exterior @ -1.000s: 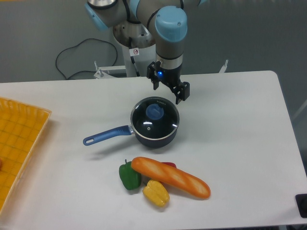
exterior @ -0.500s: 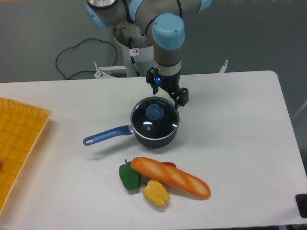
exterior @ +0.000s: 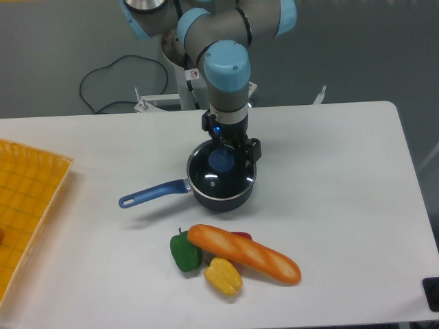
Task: Open the lid
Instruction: 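Lower the open gripper over the blue knob of the glass lid, then close the gripper around the blue lid knob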
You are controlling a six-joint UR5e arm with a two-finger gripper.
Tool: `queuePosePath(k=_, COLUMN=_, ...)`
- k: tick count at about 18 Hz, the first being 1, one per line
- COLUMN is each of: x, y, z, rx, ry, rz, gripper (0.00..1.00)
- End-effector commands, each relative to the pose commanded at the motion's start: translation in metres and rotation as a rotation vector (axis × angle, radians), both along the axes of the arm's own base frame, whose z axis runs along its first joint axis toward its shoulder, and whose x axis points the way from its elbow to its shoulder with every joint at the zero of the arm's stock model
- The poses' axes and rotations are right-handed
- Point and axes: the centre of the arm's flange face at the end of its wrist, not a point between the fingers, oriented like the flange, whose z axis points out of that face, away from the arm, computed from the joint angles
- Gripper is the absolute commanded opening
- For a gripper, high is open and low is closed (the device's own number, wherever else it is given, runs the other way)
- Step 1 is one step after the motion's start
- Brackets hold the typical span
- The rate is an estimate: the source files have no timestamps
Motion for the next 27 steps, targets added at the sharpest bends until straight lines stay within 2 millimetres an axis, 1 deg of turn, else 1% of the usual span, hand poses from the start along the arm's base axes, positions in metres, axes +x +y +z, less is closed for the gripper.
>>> queuePosePath(k=8, x=0.005, y=-0.001, z=-0.006, rx=-0.002, ry=-0.012, rz=-0.003, gripper=1.0)
queuePosePath(k=15, x=0.006, y=0.001, z=-0.006, rx=0.001, ry=-0.012, rz=-0.005, gripper=1.0)
queuePosePath(k=22, x=0.002, y=0.007, z=-0.007, rx=0.009, ry=-0.007, rz=0.01, gripper=1.0)
queuePosePath(k=24, x=0.001, y=0.009, z=-0.012, rx=0.007, ry=-0.009, rz=0.013, gripper=1.0)
queuePosePath(k=27, x=0.001, y=0.009, z=-0.013, rx=0.006, ry=-0.012, rz=0.02, gripper=1.0)
